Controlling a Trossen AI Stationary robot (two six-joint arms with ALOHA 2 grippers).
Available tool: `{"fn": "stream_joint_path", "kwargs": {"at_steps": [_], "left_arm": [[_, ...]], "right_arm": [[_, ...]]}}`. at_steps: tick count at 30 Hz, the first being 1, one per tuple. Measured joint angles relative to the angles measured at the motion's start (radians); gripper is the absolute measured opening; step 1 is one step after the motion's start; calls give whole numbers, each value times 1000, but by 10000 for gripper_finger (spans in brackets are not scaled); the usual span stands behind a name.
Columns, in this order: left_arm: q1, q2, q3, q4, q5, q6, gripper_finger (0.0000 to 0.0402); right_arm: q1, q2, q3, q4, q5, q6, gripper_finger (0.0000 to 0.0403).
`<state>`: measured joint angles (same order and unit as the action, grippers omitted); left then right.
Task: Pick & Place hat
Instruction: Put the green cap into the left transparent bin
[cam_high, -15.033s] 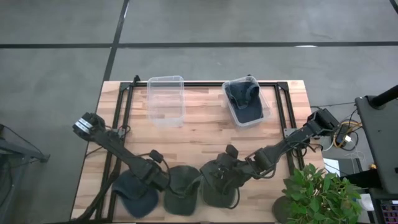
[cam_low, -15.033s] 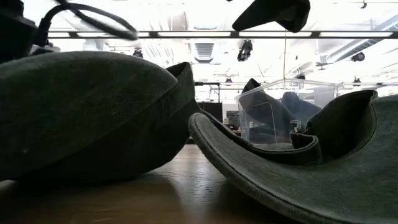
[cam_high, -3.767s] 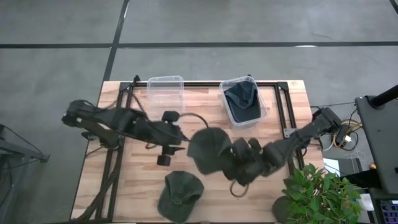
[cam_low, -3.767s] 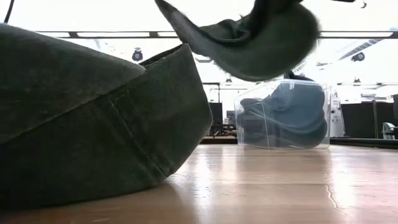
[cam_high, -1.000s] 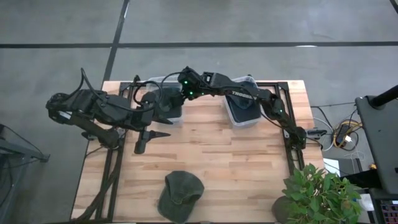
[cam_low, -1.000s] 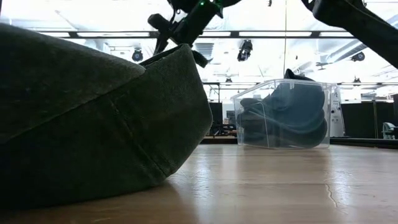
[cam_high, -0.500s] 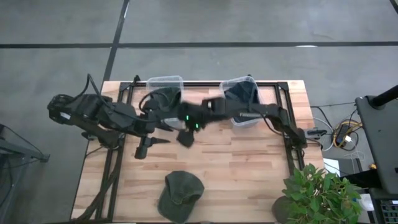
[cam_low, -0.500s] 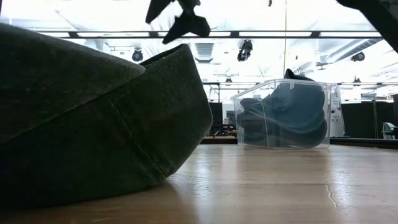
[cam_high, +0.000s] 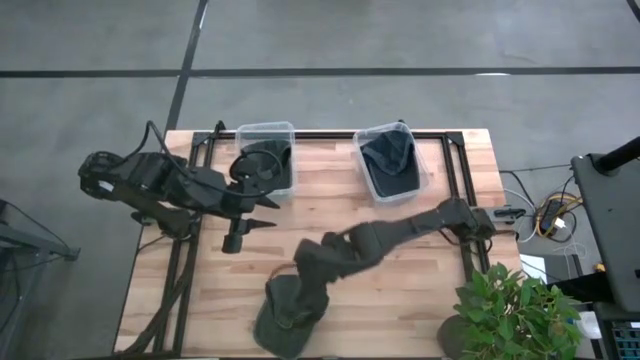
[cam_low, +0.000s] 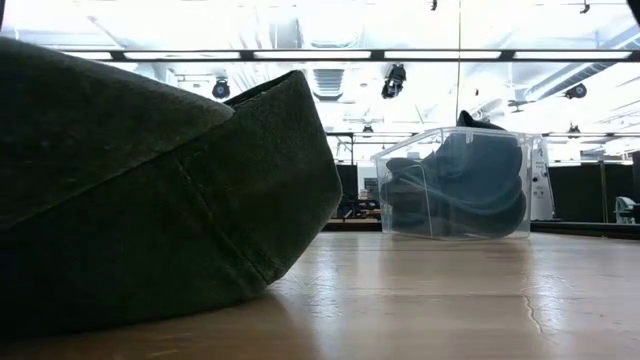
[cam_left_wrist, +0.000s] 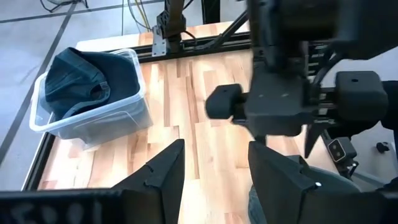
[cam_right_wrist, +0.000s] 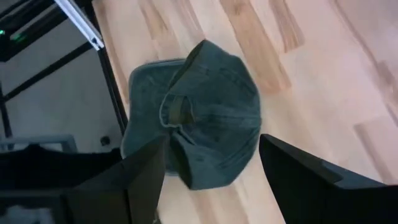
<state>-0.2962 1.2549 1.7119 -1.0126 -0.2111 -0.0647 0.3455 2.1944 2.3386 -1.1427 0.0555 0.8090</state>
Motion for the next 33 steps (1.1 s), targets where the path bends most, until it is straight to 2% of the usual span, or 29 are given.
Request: {"fn": "stream_joint_path", "kwargs": {"at_steps": [7, 14, 22, 28, 33], "left_arm": [[0, 0, 0, 0, 1, 0, 170], [0, -1, -15, 6, 5, 0, 170], [0, 0, -32, -1, 9, -5, 170], [-1, -1, -32, 0, 9, -11, 170], [-1, -1, -32, 0, 9, -9, 170]], "right_arm": [[107, 0, -31, 2, 129, 220, 254], [170, 0, -176, 50, 157, 397, 252], [197, 0, -345, 222, 144, 523, 254], [215, 1, -442, 393, 55, 579, 245], [213, 1, -489, 426, 29, 571, 245]]}}
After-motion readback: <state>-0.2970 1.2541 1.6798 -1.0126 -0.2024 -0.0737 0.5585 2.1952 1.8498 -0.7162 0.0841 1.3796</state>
